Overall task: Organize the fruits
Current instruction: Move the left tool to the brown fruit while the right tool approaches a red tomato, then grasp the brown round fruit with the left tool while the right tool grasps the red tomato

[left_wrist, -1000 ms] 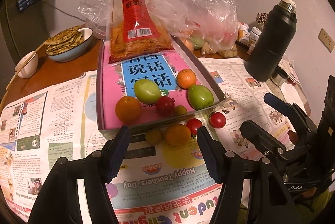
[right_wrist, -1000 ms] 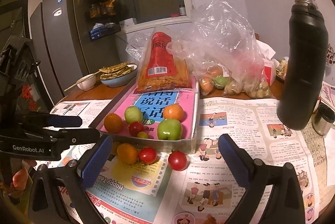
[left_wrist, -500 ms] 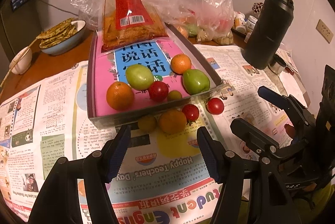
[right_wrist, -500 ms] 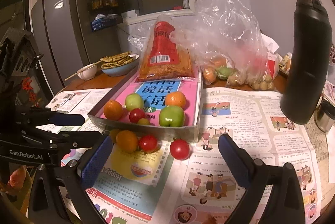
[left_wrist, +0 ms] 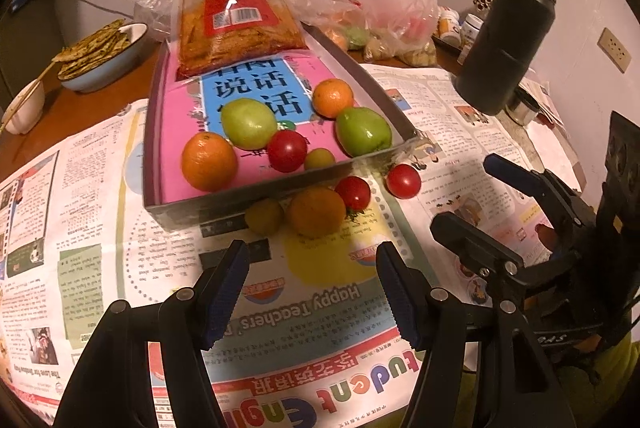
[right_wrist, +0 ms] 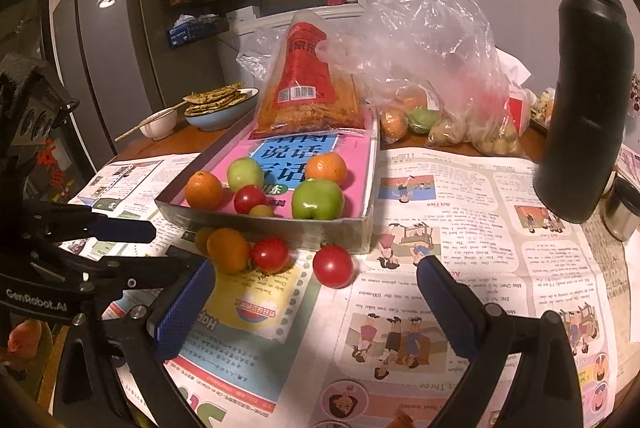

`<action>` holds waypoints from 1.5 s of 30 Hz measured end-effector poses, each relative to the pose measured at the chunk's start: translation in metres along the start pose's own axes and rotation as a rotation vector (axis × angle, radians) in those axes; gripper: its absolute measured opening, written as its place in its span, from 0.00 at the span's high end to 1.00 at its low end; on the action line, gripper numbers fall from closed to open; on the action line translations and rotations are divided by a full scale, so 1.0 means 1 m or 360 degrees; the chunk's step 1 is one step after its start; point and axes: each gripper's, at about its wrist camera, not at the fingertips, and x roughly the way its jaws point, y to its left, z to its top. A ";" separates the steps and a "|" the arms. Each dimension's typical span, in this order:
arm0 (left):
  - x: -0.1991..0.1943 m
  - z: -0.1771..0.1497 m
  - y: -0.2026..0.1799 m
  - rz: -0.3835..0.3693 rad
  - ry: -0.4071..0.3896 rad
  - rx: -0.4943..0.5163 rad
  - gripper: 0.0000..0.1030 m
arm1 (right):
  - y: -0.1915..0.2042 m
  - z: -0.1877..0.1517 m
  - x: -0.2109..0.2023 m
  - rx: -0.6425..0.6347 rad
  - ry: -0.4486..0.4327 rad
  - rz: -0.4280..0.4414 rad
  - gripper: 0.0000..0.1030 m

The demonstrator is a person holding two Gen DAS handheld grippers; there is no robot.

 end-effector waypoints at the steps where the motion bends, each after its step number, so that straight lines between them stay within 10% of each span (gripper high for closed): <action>1: 0.001 -0.001 -0.001 0.0000 0.0005 0.0008 0.35 | -0.001 0.000 0.001 0.0004 0.0005 -0.0002 0.01; 11: 0.015 -0.004 -0.006 -0.0076 0.0050 0.0037 0.35 | -0.020 -0.003 0.003 0.0058 0.0032 -0.0063 0.01; 21: 0.025 -0.001 -0.013 -0.0108 0.0062 0.0102 0.61 | -0.032 -0.006 0.016 0.0097 0.0103 -0.0074 0.01; 34: 0.036 0.008 -0.011 -0.0051 0.0061 0.0123 0.61 | -0.020 -0.003 0.050 0.0012 0.0250 0.0003 0.39; 45: 0.044 0.016 -0.006 -0.0013 0.0062 0.0123 0.61 | -0.014 -0.002 0.065 -0.0016 0.0279 0.0022 0.45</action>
